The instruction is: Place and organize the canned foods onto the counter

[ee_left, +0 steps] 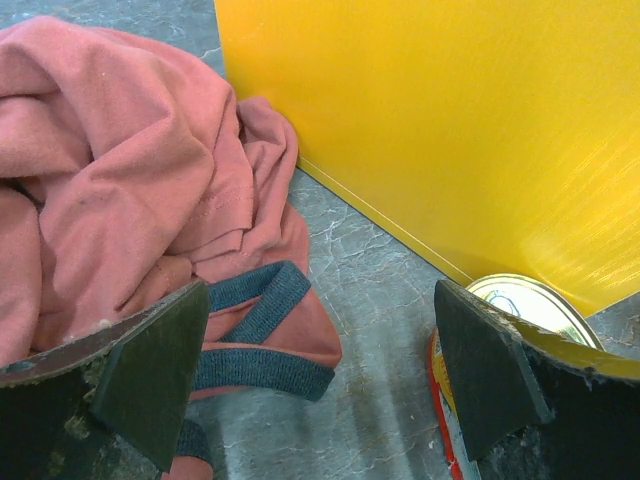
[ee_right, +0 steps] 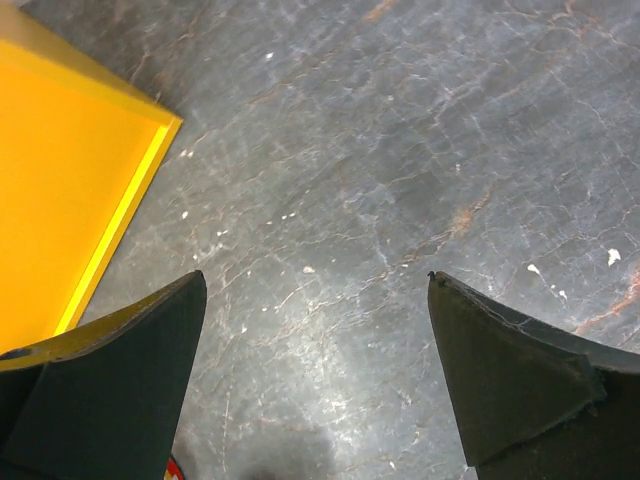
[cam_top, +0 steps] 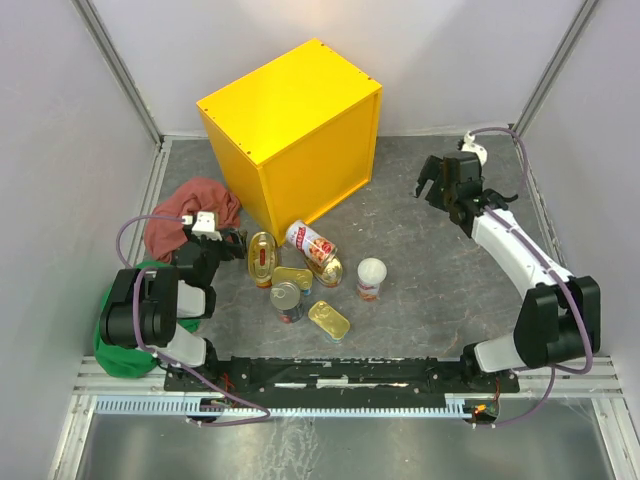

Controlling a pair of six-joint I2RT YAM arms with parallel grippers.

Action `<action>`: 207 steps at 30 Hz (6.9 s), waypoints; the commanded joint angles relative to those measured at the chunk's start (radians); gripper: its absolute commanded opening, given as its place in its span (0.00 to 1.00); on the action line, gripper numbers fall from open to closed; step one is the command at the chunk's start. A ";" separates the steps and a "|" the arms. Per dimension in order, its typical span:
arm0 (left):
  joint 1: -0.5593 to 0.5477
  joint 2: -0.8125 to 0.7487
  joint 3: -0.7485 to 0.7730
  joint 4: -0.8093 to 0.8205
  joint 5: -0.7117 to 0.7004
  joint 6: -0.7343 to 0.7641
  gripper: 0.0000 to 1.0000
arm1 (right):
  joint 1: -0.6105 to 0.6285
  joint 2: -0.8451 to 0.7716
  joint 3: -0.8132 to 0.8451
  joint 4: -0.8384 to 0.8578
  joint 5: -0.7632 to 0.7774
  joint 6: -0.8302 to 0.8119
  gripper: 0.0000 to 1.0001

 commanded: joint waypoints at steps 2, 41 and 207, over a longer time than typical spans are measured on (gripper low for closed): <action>0.003 0.000 0.020 0.045 0.016 0.040 0.99 | 0.090 -0.105 0.057 -0.010 0.111 -0.092 0.99; -0.346 -0.711 0.363 -1.274 -0.389 -0.652 0.80 | 0.339 -0.179 0.083 -0.232 -0.178 -0.114 0.97; -0.595 -0.817 0.383 -1.304 -0.178 -0.654 0.82 | 0.397 0.893 1.680 0.088 -0.007 -0.514 0.26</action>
